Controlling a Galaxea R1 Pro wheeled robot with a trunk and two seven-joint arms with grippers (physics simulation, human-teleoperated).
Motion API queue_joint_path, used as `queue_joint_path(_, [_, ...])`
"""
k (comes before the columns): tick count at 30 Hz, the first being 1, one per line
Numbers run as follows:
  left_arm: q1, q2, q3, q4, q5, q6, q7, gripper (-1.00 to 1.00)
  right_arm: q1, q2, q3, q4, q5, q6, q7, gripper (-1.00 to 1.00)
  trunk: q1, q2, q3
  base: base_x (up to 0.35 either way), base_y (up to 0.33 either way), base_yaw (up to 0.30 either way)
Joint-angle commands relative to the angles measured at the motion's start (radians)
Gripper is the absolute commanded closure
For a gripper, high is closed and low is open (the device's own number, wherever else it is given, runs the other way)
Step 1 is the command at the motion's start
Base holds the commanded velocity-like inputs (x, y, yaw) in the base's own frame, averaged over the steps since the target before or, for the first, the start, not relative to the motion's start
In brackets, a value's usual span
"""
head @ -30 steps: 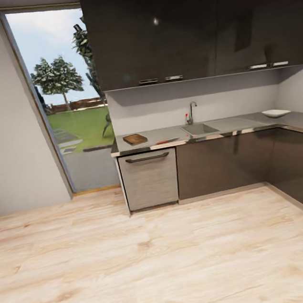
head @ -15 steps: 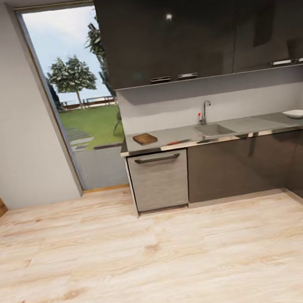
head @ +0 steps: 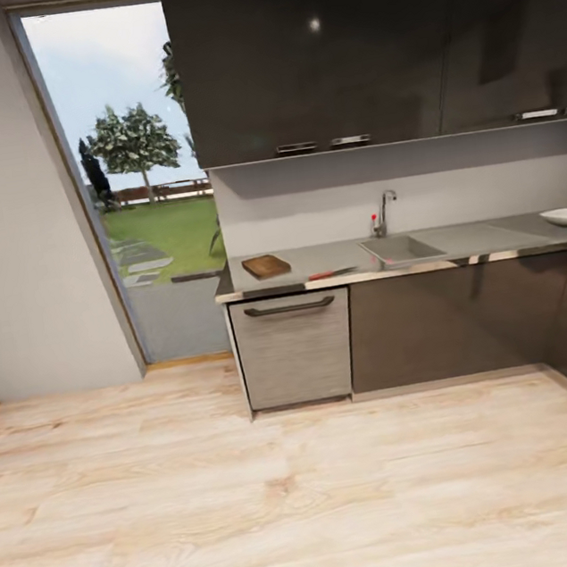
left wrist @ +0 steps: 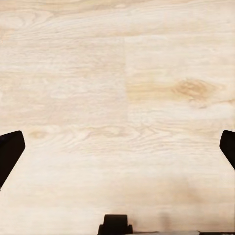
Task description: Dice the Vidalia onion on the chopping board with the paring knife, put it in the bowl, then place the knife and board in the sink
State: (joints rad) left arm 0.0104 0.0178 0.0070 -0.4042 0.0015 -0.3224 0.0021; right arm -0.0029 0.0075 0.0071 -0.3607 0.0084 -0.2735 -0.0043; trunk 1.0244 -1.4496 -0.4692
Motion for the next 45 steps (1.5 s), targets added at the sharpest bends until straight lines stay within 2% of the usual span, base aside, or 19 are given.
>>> queue_joint_path(1, [0.0,0.0,0.001,-0.002,0.0,-0.001,0.0,-1.0,0.0,0.0,0.001,0.0,0.001,-0.003,-0.001,-1.0,0.001,0.0,-0.001,0.321,-0.001,0.068])
queue_joint_path(9, [0.0,0.001,0.001,-0.004,0.0,-0.001,0.0,-1.0,-0.001,-0.002,-0.001,0.0,0.001,-0.003,-0.001,-1.0,0.001,0.0,-0.001,0.321,0.0,0.165])
queue_joint_path(28, [0.0,0.001,0.001,-0.004,0.0,-0.001,0.0,-1.0,0.0,-0.004,0.002,0.0,0.003,-0.003,0.0,-1.0,0.001,0.0,-0.001,0.32,-0.051,0.007])
queue_joint_path(35, [0.0,0.001,0.001,-0.005,0.0,-0.001,0.0,-1.0,-0.001,-0.004,0.002,0.0,0.046,-0.014,0.0,-1.0,0.001,0.0,-0.001,0.318,-0.017,0.0])
queue_joint_path(38, [0.0,0.001,0.001,-0.004,0.0,-0.001,0.0,-1.0,0.0,-0.004,0.003,0.002,0.052,-0.039,0.0,-1.0,0.001,0.0,-0.001,0.235,-0.001,0.0])
queue_joint_path(45, [0.0,0.002,0.001,-0.004,0.0,-0.001,0.0,-1.0,-0.001,-0.004,0.002,0.002,0.053,-0.044,0.0,-1.0,0.001,0.0,-0.001,0.03,0.0,0.0])
